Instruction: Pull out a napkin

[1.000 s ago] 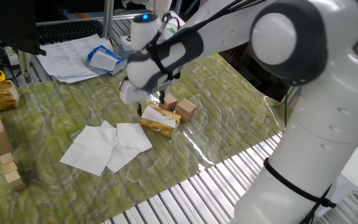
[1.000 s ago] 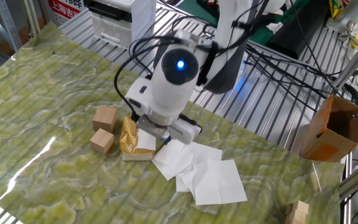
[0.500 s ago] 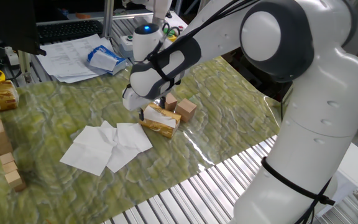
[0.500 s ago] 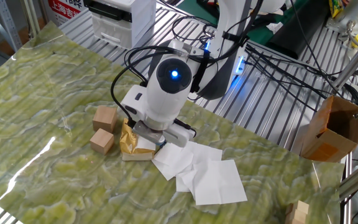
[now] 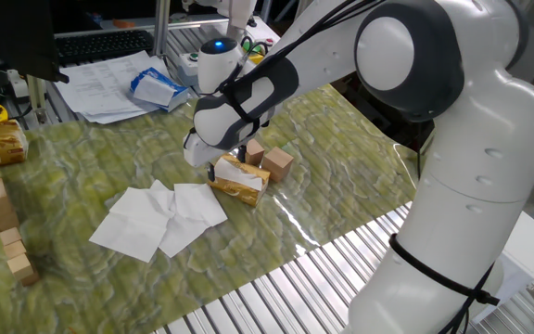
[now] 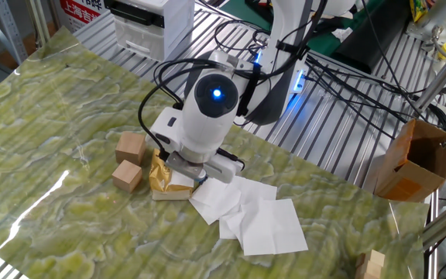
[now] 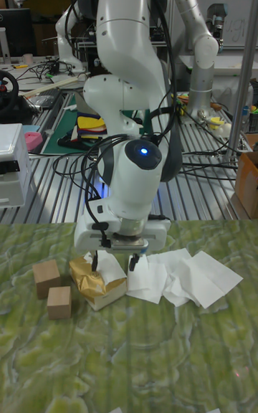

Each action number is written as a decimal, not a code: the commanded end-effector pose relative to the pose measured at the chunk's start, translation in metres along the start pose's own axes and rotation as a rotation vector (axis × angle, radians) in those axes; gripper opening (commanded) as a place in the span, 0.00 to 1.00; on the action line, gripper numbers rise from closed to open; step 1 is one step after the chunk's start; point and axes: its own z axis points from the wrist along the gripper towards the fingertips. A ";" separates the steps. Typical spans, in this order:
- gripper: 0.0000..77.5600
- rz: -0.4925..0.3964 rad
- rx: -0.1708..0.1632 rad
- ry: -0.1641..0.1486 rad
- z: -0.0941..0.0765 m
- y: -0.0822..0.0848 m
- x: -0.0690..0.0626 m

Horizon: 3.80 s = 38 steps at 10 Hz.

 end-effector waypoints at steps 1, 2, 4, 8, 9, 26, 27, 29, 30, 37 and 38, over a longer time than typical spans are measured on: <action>0.02 -0.007 -0.001 -0.004 0.000 0.000 -0.001; 0.02 -0.007 -0.001 -0.004 0.000 0.000 -0.001; 0.02 -0.007 -0.001 -0.004 0.000 0.000 -0.001; 0.02 -0.007 -0.001 -0.004 0.000 0.000 -0.001; 0.02 -0.007 -0.001 -0.004 0.000 0.000 -0.001; 0.02 0.001 -0.075 0.173 -0.109 -0.038 0.010; 0.02 0.031 -0.076 0.202 -0.139 -0.030 0.008; 0.02 0.054 -0.074 0.215 -0.161 -0.016 0.008; 0.02 0.059 -0.076 0.227 -0.172 -0.009 0.009; 0.02 0.060 -0.076 0.255 -0.166 0.001 0.006; 0.02 0.058 -0.077 0.255 -0.165 0.000 0.006</action>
